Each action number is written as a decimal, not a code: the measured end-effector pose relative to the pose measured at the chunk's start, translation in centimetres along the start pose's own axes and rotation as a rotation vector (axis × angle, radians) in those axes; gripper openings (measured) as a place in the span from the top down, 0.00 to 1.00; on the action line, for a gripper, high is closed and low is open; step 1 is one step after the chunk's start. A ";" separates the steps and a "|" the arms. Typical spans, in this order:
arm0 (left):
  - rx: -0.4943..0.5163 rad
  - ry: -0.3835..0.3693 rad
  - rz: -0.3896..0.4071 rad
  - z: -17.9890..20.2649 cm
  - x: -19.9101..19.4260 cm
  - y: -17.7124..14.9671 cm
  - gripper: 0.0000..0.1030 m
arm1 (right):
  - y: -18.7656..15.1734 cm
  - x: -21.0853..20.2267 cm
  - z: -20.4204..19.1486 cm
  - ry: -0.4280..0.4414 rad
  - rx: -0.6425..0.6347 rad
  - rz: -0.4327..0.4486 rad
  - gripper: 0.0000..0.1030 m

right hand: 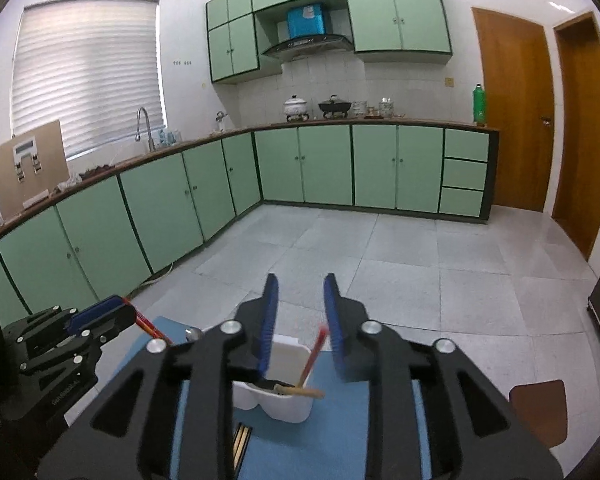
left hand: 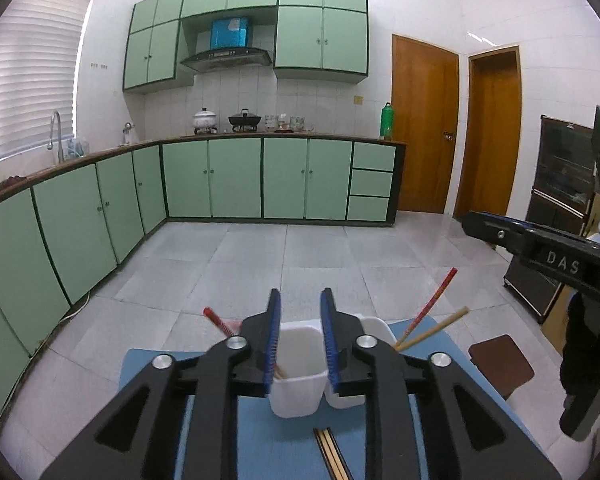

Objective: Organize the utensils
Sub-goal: 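Lift both chopsticks and drop them into the white holder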

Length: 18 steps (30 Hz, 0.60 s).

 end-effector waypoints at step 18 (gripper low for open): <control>-0.054 -0.020 -0.193 3.8 -5.9 -14.8 0.64 | -17.0 -7.1 3.1 -0.055 0.040 -0.117 0.56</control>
Point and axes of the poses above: each gripper's, at about its wrist camera, not at the fingertips, and x roughly the way its jaws point, z to its right, y to its top, the point moved 5 cm from there along x, roughly the way its jaws point, and after that the axes turned 14 degrees about x, right-handed, at the moved point
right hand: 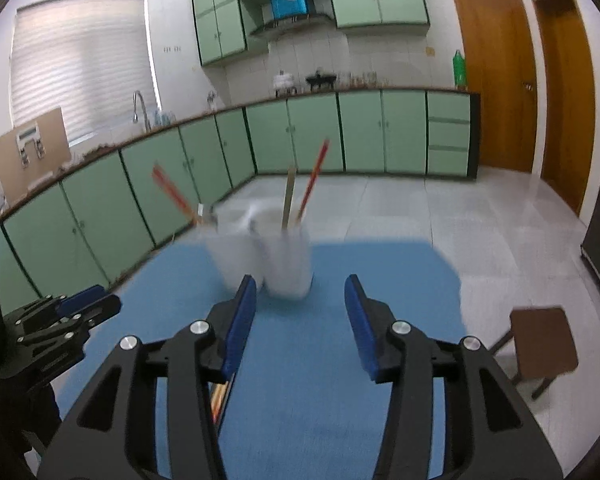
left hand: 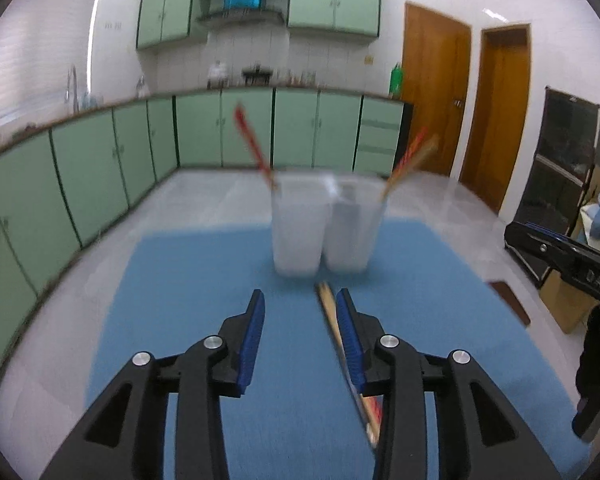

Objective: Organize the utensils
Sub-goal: 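Lift both chopsticks and drop them into the white holder, then return both open grippers to the remaining chopsticks and separate a black one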

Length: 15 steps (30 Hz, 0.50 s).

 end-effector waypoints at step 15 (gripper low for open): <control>-0.067 -0.016 -0.197 1.4 4.2 -8.8 0.63 | -11.8 3.4 -1.9 -0.014 0.012 -0.210 0.54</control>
Point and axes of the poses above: each gripper's, at about its wrist camera, not at the fingertips, and x roughly the way its jaws point, z to its right, y to its top, the point moved 5 cm from there along x, roughly the way its jaws point, and after that the axes turned 14 degrees about x, right-handed, at the moved point
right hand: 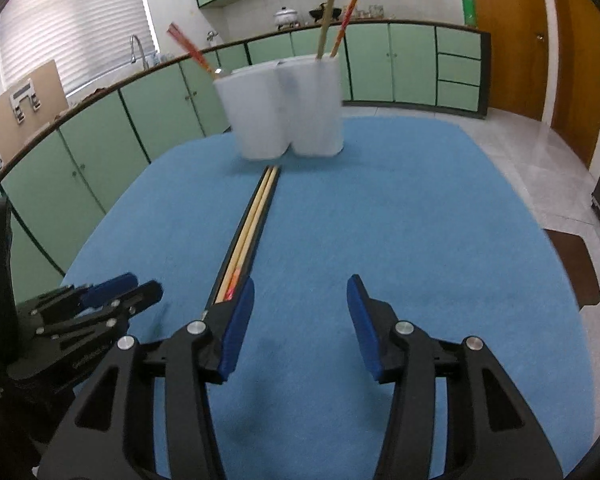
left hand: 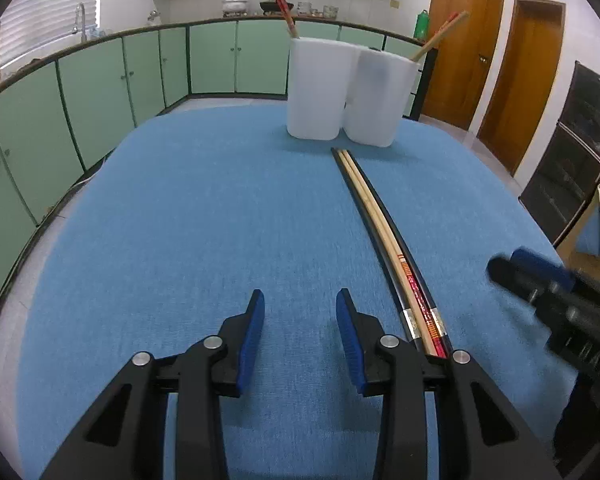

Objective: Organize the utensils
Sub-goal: 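Return both open grippers to the remaining chopsticks and separate a black one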

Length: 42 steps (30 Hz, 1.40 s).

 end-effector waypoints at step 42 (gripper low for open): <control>0.006 -0.005 -0.052 0.4 0.3 -1.2 0.61 | -3.3 0.2 -1.7 -0.062 -0.134 -0.125 0.88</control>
Point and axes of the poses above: each gripper's, at about its wrist camera, not at the fingertips, and x roughly the way its jaws point, z to its right, y to its top, the point moved 5 cm from there along x, roughly the way its jaws point, and after that the axes turned 14 degrees about x, right-handed, at the moved point
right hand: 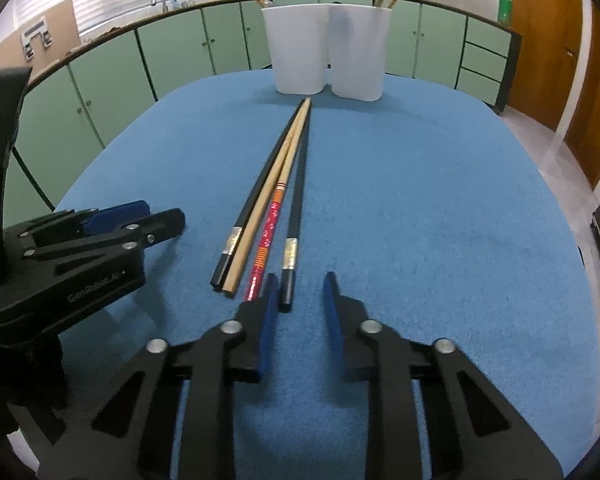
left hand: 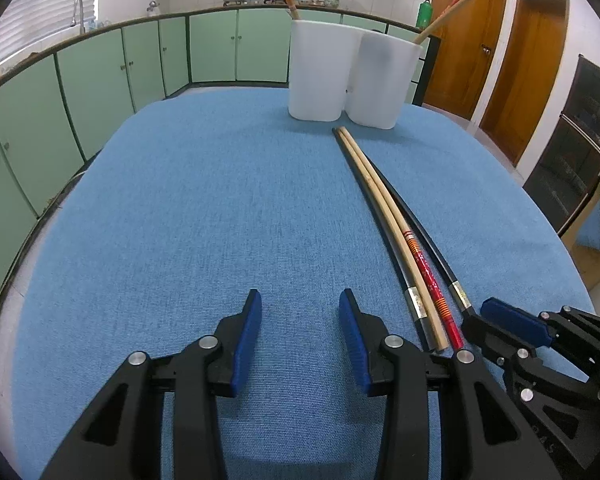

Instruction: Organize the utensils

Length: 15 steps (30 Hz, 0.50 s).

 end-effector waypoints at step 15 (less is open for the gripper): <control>0.042 -0.094 0.059 2.8 -1.1 0.6 0.61 | 1.3 -0.1 4.5 -0.041 0.140 0.027 0.94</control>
Point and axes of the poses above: each gripper's, at about its wrist camera, not at the fingertips, and x roughly the way its jaws point, z to its right, y to its top, the point moved 5 cm from there along x, roughly the way its jaws point, and after that the axes turned 14 degrees about x, right-handed, at the moved point
